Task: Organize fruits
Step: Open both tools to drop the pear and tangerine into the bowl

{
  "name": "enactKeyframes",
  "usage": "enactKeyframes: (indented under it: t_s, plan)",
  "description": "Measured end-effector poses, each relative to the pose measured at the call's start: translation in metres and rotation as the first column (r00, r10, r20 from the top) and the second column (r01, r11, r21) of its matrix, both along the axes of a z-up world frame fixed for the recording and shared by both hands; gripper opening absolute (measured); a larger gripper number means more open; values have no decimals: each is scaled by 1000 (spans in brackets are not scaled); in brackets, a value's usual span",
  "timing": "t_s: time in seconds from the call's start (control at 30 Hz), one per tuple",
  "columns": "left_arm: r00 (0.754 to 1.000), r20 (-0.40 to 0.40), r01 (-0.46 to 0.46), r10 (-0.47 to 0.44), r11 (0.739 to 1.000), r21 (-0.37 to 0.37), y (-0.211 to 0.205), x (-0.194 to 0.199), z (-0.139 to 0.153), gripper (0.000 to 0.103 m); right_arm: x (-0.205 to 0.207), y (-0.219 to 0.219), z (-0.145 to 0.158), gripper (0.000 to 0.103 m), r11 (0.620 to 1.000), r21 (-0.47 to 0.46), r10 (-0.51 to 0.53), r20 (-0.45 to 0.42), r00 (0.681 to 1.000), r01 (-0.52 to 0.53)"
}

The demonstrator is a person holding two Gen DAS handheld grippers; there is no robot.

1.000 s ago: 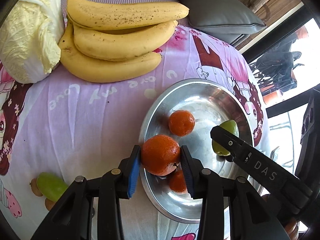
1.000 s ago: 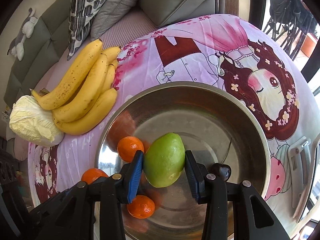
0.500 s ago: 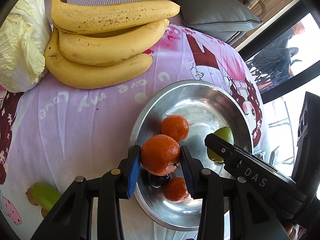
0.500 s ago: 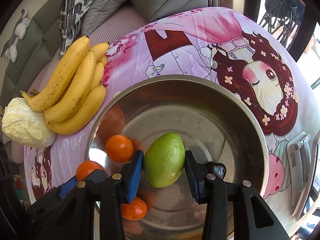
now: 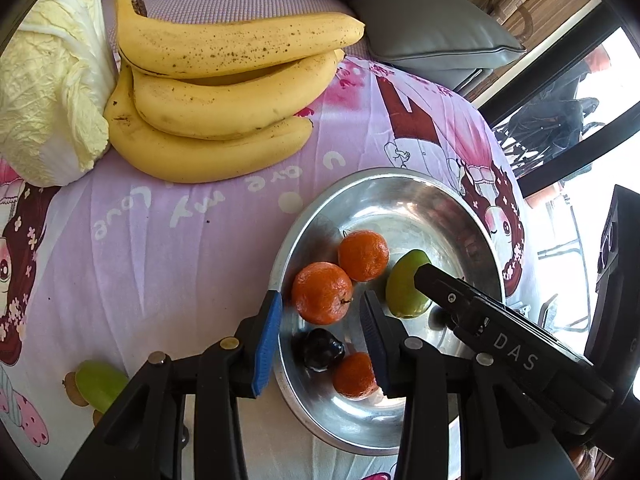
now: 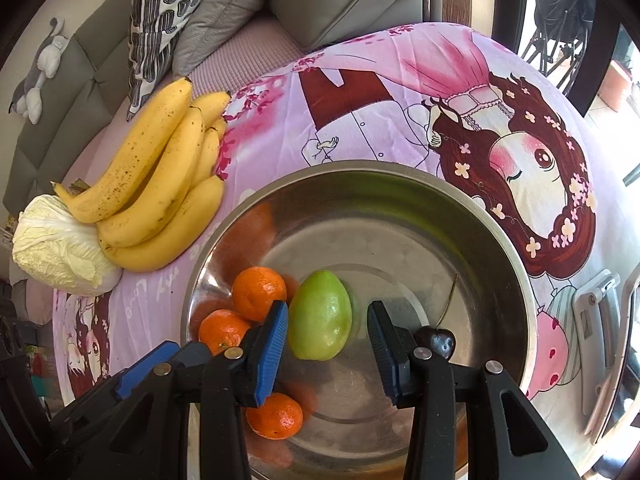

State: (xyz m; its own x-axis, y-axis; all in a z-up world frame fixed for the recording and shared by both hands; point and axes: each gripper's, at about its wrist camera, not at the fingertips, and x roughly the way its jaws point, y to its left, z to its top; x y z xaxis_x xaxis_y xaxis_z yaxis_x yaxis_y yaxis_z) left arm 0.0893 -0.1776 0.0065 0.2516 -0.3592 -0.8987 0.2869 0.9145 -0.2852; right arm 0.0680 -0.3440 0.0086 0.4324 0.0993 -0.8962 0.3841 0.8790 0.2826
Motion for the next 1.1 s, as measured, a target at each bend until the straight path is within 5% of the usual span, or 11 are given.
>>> enactKeyframes:
  t_s: [0.47, 0.93, 1.1]
  plan:
    - [985, 5, -174, 174, 980, 102, 61, 4, 7, 42, -4, 12, 7, 46, 999, -29, 40, -23, 999, -40]
    - [965, -19, -258, 262, 960, 113, 95, 1, -1, 49, -3, 31, 7, 54, 993, -79, 80, -42, 996, -83]
    - [961, -29, -270, 276, 955, 126, 98, 0, -3, 65, -1, 32, 5, 60, 991, -101, 79, -59, 995, -84]
